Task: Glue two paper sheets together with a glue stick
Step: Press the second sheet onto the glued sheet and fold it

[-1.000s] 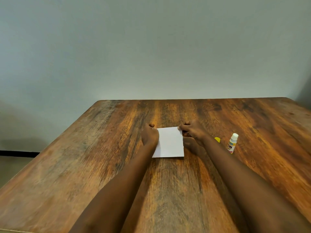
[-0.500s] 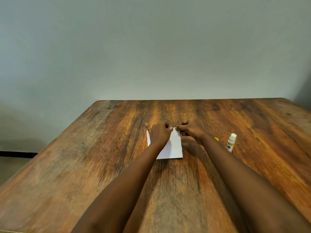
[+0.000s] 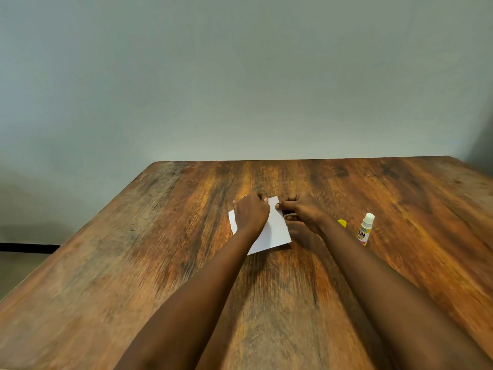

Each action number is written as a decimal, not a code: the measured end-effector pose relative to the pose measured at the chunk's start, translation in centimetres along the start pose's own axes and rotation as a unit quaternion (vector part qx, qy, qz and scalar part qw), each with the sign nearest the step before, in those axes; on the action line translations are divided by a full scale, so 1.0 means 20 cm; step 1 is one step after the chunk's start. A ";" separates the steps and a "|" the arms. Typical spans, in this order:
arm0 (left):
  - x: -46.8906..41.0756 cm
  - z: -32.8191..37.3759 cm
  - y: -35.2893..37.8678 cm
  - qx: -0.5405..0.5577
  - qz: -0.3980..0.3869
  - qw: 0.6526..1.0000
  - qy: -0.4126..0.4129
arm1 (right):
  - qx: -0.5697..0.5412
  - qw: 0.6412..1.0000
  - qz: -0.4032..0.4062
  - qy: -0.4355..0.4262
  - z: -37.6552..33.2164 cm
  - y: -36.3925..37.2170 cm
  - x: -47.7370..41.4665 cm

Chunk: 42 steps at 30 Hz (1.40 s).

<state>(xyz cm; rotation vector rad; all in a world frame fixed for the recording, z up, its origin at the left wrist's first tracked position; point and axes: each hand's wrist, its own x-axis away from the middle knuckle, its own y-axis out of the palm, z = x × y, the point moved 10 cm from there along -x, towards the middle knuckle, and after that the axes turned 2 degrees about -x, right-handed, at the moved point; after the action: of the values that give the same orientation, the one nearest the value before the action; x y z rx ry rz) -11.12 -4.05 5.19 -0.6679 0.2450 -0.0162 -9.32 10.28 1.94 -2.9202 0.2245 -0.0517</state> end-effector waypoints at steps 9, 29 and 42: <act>-0.03 0.03 0.03 0.032 -0.018 0.999 0.025 | 0.026 0.999 0.003 -0.020 -0.05 0.01 -0.01; -0.05 -0.08 -0.05 0.085 -0.010 0.996 -0.038 | 0.089 0.995 -0.032 0.002 0.00 0.07 0.00; -0.05 -0.18 -0.12 0.137 0.053 0.986 -0.084 | 0.048 0.999 0.000 -0.005 -0.01 0.03 0.02</act>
<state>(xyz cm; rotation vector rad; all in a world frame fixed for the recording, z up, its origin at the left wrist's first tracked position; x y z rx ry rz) -12.72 -7.97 4.17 -0.3799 0.1115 0.1061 -9.12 9.64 2.11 -2.8239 0.2140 -0.0474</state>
